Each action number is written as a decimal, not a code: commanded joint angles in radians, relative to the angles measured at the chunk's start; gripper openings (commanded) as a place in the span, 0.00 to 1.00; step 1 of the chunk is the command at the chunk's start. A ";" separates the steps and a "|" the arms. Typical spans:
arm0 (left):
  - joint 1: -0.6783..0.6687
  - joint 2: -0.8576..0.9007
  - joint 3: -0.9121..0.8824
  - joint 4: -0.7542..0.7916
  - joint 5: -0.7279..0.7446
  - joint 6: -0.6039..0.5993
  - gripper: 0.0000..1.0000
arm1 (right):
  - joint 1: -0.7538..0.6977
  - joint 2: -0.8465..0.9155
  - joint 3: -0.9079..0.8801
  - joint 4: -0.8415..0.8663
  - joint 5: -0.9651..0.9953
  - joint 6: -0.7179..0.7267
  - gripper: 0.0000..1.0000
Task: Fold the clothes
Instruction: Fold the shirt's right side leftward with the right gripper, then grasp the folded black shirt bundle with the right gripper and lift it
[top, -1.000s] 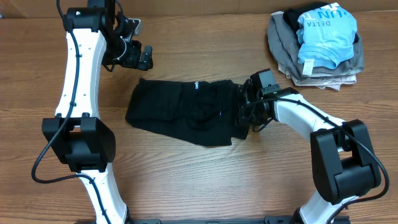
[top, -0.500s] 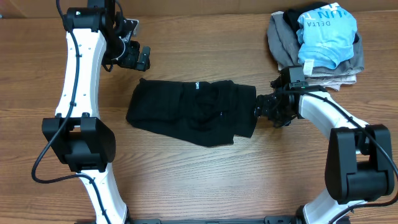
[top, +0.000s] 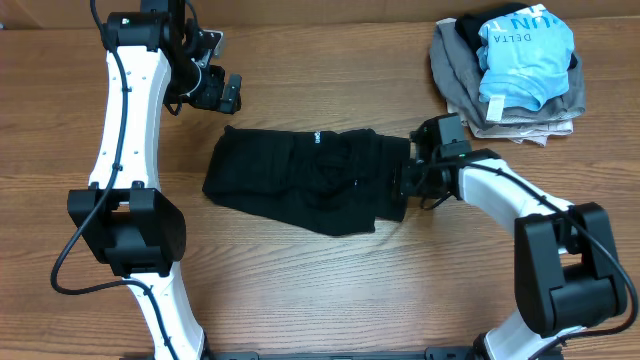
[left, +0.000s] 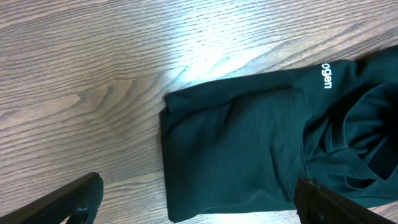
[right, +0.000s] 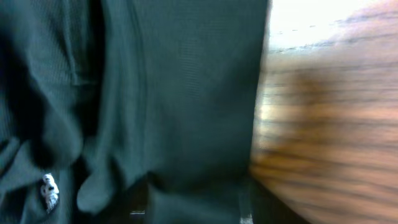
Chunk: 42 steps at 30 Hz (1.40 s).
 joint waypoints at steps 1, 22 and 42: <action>-0.005 -0.010 -0.004 0.000 -0.010 0.016 1.00 | 0.043 0.040 -0.049 -0.005 0.002 0.057 0.29; -0.005 -0.010 -0.004 0.009 -0.010 0.015 1.00 | -0.233 -0.317 0.151 -0.464 -0.114 -0.142 0.04; 0.022 -0.008 -0.004 0.154 -0.013 -0.019 1.00 | 0.393 -0.214 0.327 -0.042 -0.142 0.011 0.04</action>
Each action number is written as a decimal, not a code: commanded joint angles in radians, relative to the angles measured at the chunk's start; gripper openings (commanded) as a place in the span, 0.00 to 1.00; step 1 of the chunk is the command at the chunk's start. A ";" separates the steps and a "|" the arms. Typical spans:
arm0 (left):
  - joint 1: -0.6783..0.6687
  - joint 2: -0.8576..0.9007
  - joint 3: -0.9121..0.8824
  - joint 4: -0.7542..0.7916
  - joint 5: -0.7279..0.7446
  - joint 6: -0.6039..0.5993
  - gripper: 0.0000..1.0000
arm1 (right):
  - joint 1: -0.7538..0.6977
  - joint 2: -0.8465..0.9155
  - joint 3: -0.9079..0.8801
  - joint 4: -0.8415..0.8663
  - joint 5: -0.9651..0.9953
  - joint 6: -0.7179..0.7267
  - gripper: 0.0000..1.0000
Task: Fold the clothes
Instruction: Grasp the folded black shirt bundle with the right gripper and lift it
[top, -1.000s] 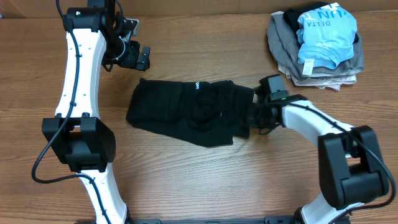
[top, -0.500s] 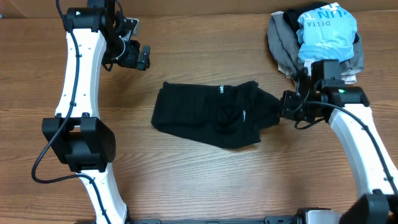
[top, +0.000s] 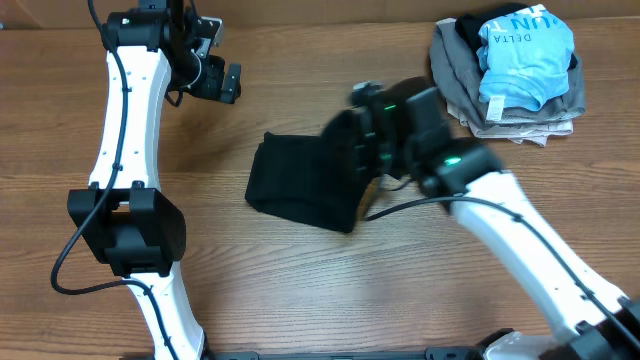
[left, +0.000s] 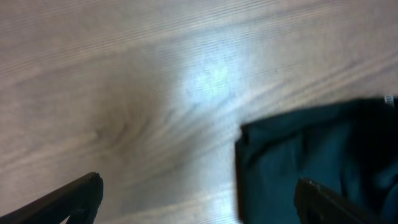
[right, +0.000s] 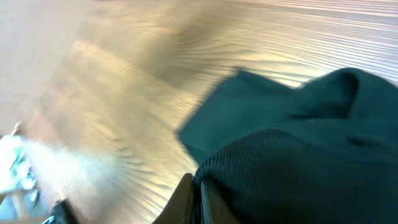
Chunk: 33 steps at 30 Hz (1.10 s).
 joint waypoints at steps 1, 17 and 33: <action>0.031 -0.006 -0.003 0.040 -0.010 -0.032 1.00 | 0.098 0.083 0.024 0.089 0.019 0.051 0.04; 0.211 0.093 -0.004 0.089 0.002 -0.082 1.00 | 0.259 0.341 0.089 0.438 0.015 0.099 1.00; 0.140 0.093 -0.004 0.002 0.043 0.012 1.00 | -0.007 0.240 0.276 -0.387 0.098 0.092 1.00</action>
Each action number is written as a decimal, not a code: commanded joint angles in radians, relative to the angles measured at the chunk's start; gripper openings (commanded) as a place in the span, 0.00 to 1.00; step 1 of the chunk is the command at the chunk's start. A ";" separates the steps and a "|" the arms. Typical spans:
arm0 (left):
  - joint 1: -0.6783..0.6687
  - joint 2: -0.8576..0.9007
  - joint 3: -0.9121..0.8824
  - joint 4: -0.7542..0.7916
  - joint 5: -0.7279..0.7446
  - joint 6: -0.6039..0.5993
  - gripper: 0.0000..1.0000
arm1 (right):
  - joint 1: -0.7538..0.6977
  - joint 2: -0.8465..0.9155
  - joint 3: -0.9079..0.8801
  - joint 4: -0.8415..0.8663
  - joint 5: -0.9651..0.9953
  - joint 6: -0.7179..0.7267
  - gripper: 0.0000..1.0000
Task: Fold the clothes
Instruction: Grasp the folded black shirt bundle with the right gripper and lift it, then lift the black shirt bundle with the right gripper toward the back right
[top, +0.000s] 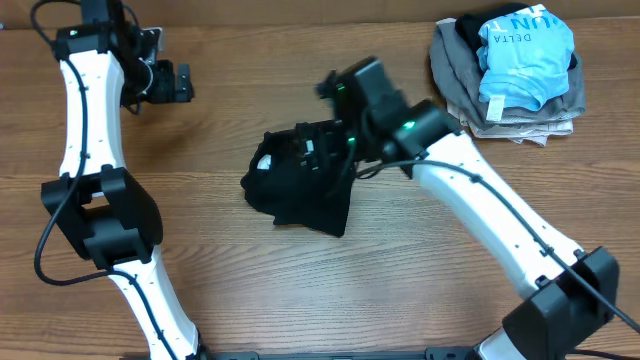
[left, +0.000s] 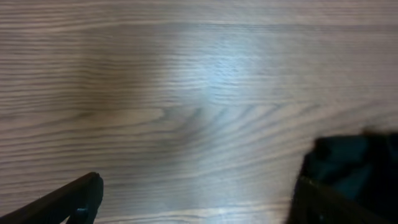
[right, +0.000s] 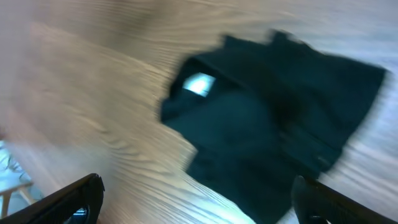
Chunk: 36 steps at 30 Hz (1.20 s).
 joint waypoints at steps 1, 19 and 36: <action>-0.042 0.002 0.000 -0.015 0.027 0.052 1.00 | -0.021 0.043 -0.056 -0.013 -0.011 0.005 0.96; -0.066 0.002 0.000 -0.001 0.027 0.044 1.00 | 0.015 0.082 -0.495 0.255 -0.038 -0.146 0.49; -0.066 0.002 0.000 -0.002 0.027 0.044 1.00 | -0.103 0.180 -0.497 0.264 0.226 0.066 0.54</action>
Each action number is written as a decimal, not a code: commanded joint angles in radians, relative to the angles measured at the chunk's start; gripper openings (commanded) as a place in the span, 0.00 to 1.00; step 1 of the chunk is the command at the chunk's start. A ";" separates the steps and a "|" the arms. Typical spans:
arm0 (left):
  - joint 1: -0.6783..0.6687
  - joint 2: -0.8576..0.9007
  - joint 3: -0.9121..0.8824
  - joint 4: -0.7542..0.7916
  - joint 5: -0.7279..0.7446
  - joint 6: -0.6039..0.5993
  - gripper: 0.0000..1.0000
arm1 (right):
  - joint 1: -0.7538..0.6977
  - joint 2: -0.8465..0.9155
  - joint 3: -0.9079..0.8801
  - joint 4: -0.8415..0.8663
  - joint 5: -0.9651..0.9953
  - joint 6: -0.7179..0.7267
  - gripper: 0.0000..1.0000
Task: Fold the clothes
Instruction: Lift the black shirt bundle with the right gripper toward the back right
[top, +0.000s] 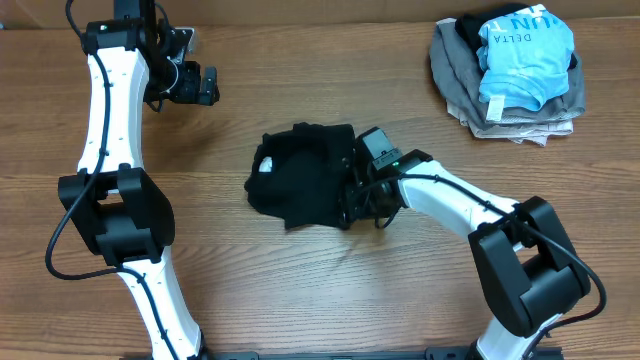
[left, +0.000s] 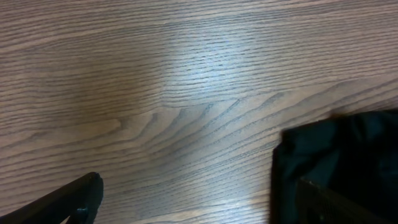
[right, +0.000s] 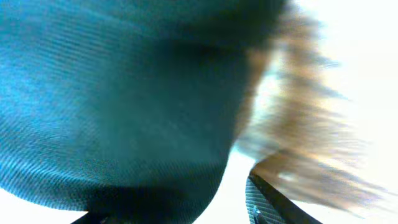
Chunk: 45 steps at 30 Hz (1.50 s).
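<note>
A black garment (top: 300, 185) lies folded in a compact bundle at the table's middle, with a white label showing at its left end. My right gripper (top: 356, 200) is low at the bundle's right edge. In the right wrist view its jaws (right: 168, 211) stand open, and dark cloth (right: 124, 93) fills the space up to them. My left gripper (top: 198, 85) hovers open over bare wood at the far left. Its view shows only the garment's corner (left: 339, 155) beside the right finger (left: 323, 199).
A stack of folded clothes (top: 510, 65), topped by a light blue shirt, sits at the back right. The wooden table (top: 300, 300) surrounds the bundle. The left arm's white links (top: 105, 120) run down the left side.
My right gripper was open and raised over the bundle's top. Now it is low at the bundle's right edge. The left gripper has shifted slightly right. The bundle has kept its place.
The black garment lay stretched out, with my right gripper at its right end. Then that end was over the left half, held in the gripper. Then the gripper was open above the halved bundle, the left arm farther left. Now the right gripper is at the bundle's right edge.
</note>
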 joint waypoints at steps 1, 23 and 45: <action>0.003 0.002 0.000 0.000 0.013 0.011 1.00 | -0.079 0.050 -0.011 -0.010 0.178 0.064 0.54; 0.008 0.002 0.000 0.032 0.053 0.011 1.00 | -0.214 0.015 0.628 -0.491 -0.032 -0.278 0.67; 0.114 0.002 0.000 0.049 0.050 -0.005 1.00 | 0.254 0.225 0.406 -0.248 0.320 -0.455 0.88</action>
